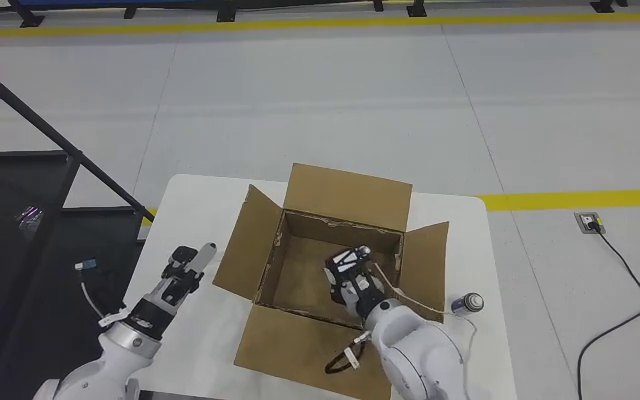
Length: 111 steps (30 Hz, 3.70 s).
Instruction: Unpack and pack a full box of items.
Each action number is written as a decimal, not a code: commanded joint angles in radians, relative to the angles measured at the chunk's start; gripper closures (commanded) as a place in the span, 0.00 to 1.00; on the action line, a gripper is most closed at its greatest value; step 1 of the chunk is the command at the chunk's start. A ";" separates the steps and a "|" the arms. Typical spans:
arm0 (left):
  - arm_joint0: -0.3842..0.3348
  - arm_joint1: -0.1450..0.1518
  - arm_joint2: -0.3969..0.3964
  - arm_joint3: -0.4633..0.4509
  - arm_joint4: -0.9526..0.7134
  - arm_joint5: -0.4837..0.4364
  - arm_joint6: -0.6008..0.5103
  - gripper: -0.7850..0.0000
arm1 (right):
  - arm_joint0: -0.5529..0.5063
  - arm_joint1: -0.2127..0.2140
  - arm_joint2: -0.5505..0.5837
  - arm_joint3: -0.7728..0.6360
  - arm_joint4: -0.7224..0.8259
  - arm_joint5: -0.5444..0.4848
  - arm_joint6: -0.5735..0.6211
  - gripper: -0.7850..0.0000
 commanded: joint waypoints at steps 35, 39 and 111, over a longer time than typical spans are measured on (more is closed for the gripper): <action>-0.207 0.009 0.105 0.134 -0.073 -0.064 -0.092 0.00 | -0.430 0.039 0.409 -0.347 0.358 -0.254 -0.583 1.00; -0.230 0.011 0.101 0.152 -0.082 -0.063 -0.101 0.00 | -0.544 0.046 0.556 -0.321 0.439 -0.391 -0.798 1.00; -0.240 0.018 0.203 0.206 -0.171 -0.206 -0.136 0.00 | -0.624 0.035 0.570 0.560 -0.122 -0.487 -1.990 1.00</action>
